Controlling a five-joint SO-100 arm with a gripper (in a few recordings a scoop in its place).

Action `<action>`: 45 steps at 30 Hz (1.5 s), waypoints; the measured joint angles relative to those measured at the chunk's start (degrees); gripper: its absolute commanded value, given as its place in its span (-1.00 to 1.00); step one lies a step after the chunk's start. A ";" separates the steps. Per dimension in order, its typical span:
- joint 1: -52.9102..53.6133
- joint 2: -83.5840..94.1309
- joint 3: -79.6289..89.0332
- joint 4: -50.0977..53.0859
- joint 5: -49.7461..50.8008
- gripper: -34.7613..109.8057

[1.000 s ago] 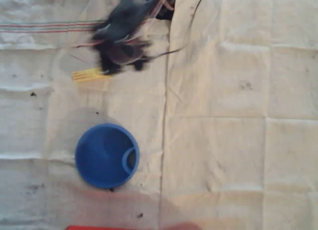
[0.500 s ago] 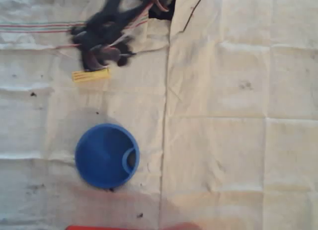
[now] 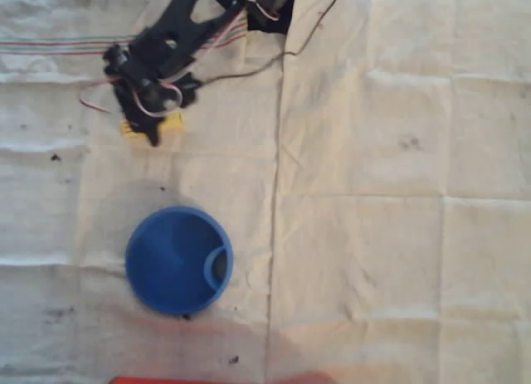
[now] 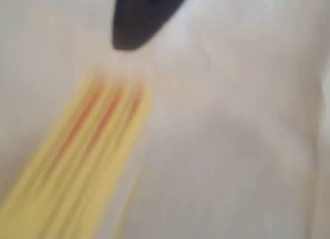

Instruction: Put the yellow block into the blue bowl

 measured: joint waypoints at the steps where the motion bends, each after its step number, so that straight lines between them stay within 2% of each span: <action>1: 0.79 -0.26 0.00 -0.18 -0.26 -0.15; 11: 3.87 -5.54 0.00 -0.35 -0.35 -0.15; 27: 1.05 -12.48 0.00 -5.45 -0.35 -0.15; 45: -1.49 -18.19 0.00 -5.80 -0.35 -0.15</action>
